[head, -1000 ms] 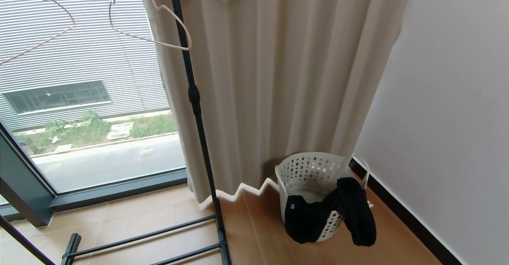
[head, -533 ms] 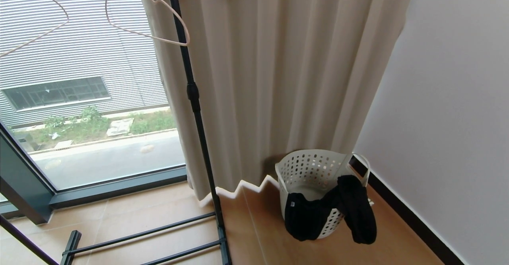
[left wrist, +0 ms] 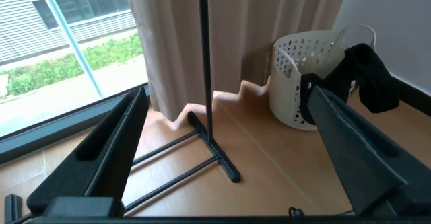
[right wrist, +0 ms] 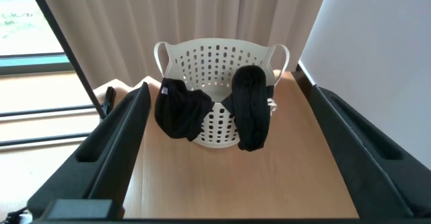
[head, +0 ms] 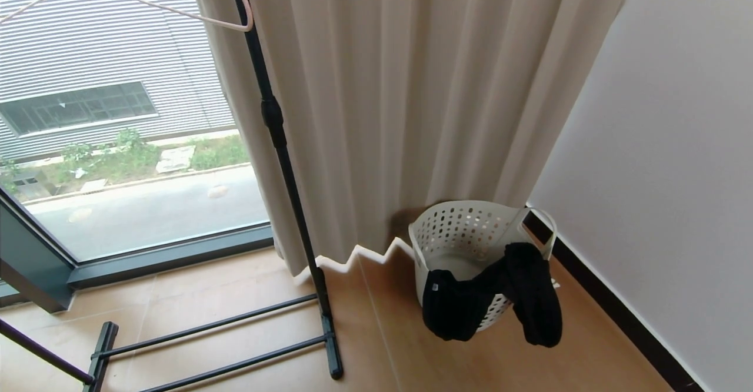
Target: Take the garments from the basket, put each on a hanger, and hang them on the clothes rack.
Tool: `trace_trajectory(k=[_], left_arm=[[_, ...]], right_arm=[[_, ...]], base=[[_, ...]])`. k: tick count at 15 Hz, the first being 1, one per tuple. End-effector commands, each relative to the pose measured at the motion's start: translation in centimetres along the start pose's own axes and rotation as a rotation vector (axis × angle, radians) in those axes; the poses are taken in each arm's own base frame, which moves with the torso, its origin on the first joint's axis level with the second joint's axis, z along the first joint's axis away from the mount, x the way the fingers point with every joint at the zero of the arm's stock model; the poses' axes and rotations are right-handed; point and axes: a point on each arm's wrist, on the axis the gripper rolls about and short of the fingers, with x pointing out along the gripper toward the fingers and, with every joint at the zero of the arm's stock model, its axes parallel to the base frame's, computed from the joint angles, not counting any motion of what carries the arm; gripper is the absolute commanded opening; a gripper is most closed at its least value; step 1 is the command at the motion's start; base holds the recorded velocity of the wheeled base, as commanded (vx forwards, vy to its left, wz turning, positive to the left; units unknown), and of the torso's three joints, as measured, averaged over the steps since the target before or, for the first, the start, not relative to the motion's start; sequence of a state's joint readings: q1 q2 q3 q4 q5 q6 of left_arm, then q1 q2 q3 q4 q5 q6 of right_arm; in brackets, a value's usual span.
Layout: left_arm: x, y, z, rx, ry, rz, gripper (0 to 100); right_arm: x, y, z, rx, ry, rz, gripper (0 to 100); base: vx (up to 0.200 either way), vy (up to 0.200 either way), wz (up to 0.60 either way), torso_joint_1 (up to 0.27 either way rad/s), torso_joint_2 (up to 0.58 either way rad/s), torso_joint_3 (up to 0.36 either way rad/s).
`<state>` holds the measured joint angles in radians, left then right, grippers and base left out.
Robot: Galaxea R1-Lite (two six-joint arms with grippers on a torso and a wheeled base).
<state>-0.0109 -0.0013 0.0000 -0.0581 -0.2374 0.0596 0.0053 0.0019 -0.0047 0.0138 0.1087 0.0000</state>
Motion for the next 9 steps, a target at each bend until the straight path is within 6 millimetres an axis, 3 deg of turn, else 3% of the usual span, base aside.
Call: trace_trajectory(k=[1,4,9], left_arm=[[0.01,0.0,0.0,0.0,0.001,0.0,100],[0.01,0.0,0.0,0.0,0.001,0.0,100],[0.01,0.0,0.0,-0.002,0.001,0.0,100]], right_arm=[[0.0,0.0,0.0,0.0,0.0,0.001,100],[0.0,0.0,0.0,0.001,0.0,0.001,100],[0.0,-0.01,0.0,0.005,0.0,-0.004,100]], base=[[0.0,0.0,0.0,0.002,0.0,-0.193],[0.0,0.0,-0.6,0.001,0.0,-0.196],[0.0,0.0,0.0,0.003,0.0,-0.198]])
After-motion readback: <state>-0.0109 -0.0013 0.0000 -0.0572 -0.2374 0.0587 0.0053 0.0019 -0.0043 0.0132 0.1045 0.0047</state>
